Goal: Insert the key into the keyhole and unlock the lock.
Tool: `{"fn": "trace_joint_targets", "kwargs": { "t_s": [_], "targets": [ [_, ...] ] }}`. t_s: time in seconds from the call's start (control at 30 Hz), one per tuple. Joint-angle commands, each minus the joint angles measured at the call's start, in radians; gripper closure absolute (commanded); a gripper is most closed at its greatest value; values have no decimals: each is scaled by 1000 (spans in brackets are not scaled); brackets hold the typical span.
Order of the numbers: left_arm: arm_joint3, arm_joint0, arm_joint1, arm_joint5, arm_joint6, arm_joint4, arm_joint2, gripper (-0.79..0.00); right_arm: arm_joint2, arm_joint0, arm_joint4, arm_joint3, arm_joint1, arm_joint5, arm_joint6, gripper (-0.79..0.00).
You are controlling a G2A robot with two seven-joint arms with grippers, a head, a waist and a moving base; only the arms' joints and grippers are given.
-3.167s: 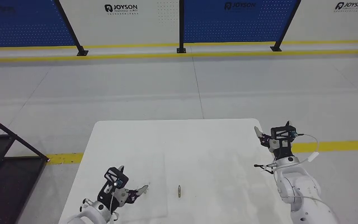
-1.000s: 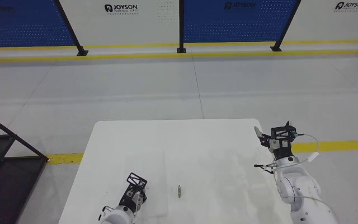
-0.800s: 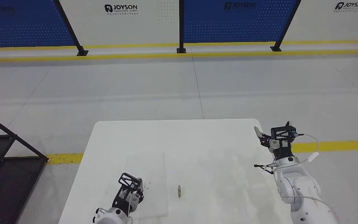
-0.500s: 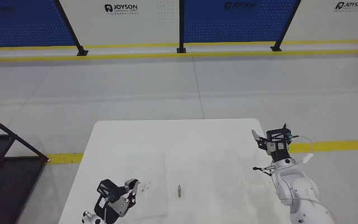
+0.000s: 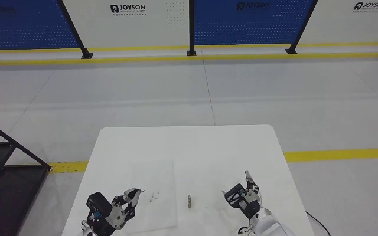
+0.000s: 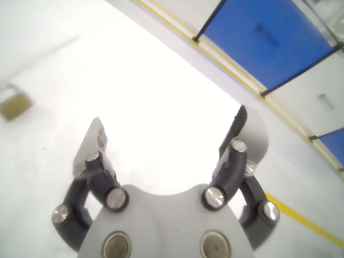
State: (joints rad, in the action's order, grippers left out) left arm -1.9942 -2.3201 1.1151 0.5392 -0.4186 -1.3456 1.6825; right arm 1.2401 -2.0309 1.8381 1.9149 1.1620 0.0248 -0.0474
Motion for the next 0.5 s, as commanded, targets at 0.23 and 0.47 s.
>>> {"fn": "trace_joint_targets", "kwargs": {
  "t_s": [0.23,0.47],
  "targets": [
    [0,0,0,0,0,0,0,0,-141,17,15,-53,11,77,-29,-785],
    [0,0,0,0,0,0,0,0,-245,101,-47,-121,37,13,15,-785]
  ]
}}
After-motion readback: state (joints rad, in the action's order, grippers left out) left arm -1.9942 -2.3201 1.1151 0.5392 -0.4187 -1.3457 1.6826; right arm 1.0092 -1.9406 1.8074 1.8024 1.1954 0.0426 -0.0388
